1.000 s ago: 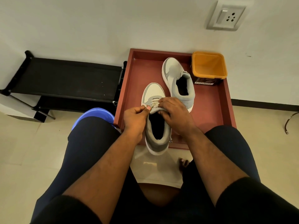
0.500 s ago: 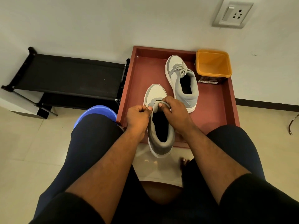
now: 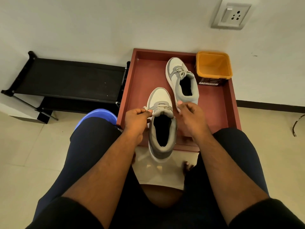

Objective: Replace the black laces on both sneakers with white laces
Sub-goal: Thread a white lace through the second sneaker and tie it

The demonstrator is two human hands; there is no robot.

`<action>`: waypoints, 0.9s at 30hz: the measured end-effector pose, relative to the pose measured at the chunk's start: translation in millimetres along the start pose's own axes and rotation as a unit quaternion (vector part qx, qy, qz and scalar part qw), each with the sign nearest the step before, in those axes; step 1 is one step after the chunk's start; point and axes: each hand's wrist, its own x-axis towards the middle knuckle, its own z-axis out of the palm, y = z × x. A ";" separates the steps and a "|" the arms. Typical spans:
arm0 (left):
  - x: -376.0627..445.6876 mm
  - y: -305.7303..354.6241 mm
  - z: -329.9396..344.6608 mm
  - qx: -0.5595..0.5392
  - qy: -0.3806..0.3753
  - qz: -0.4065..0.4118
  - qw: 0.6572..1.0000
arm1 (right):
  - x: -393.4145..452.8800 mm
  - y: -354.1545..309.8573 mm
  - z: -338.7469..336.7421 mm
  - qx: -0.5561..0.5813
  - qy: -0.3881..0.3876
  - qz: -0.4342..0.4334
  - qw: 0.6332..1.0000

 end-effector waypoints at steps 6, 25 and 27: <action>0.2 2.1 1.1 -0.044 0.011 -0.016 0.999 | -12.5 17.0 -1.5 -0.067 -0.143 0.198 0.967; -11.0 13.8 5.1 -0.015 0.009 0.131 0.991 | -11.5 -25.3 3.1 0.314 0.045 -0.052 0.947; -17.1 24.7 7.4 0.003 -0.008 0.181 0.983 | -14.6 -37.8 2.6 0.268 0.026 -0.098 0.958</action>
